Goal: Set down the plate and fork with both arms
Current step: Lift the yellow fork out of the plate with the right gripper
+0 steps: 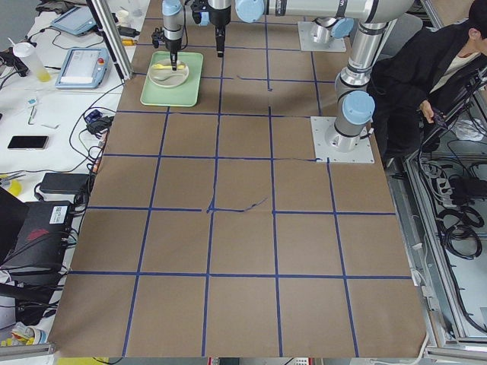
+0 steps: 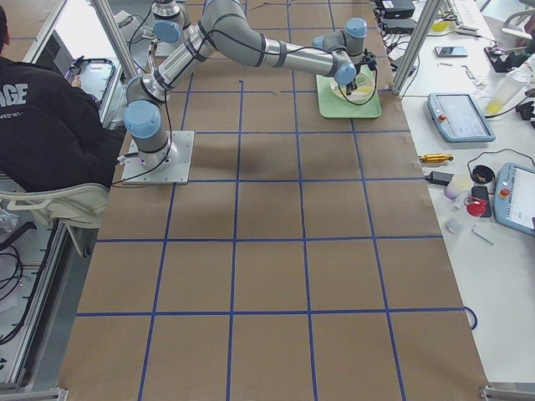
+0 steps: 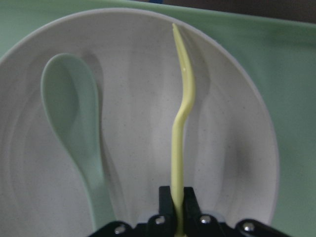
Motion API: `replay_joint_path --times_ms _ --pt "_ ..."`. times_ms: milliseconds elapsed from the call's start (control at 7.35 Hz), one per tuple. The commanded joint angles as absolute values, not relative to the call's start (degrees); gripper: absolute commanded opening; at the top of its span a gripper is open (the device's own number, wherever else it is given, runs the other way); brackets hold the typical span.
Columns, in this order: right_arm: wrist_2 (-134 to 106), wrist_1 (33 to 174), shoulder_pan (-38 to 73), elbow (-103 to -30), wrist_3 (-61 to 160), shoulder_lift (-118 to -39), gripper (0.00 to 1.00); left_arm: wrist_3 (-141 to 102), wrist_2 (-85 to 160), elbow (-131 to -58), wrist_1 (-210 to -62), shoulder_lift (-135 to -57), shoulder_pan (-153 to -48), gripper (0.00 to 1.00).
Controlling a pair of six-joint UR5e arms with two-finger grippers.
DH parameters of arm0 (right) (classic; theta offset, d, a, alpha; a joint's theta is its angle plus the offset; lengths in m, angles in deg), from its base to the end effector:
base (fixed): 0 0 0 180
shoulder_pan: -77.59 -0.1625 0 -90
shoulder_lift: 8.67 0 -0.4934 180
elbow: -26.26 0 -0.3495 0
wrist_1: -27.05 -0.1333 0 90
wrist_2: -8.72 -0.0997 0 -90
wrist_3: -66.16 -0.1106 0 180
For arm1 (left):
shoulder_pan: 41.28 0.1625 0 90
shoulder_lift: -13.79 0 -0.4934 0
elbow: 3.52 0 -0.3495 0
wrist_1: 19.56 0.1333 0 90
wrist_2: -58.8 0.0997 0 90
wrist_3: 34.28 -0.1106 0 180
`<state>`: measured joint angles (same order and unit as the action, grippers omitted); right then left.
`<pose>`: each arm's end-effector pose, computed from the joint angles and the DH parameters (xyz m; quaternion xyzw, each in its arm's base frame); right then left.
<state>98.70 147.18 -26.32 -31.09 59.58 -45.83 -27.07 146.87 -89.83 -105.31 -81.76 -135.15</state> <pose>0.3310 -0.7819 0.2482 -0.0637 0.9942 -0.0852 0.0156 -0.1705 -0.4909 0.5360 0.0288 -0.9992 0.0191 0.0188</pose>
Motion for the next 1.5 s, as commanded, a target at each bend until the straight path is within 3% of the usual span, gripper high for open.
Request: replay_joint_path --times_ms 0,680,816,952,1361 --pt "99.2 146.5 -24.9 -31.8 60.4 -48.0 0.07 -27.1 146.8 -89.8 -105.2 -81.9 -135.1 1.0" --pt "99.8 146.3 -20.0 -36.3 60.1 -48.5 0.12 -27.1 146.7 -89.8 -104.9 -82.1 -135.1 1.0" --pt "99.1 146.3 -20.0 -36.8 60.2 -48.5 0.29 -27.1 146.7 -89.8 -105.0 -82.1 -135.1 1.0" --pt "98.8 146.3 -20.1 -37.0 60.2 -48.7 0.96 -27.1 146.8 -89.8 -104.9 -82.1 -135.1 1.0" --pt "99.0 143.2 -20.0 -42.2 62.8 -55.5 1.0 -27.1 146.9 -89.8 -105.0 -82.0 -135.1 1.0"
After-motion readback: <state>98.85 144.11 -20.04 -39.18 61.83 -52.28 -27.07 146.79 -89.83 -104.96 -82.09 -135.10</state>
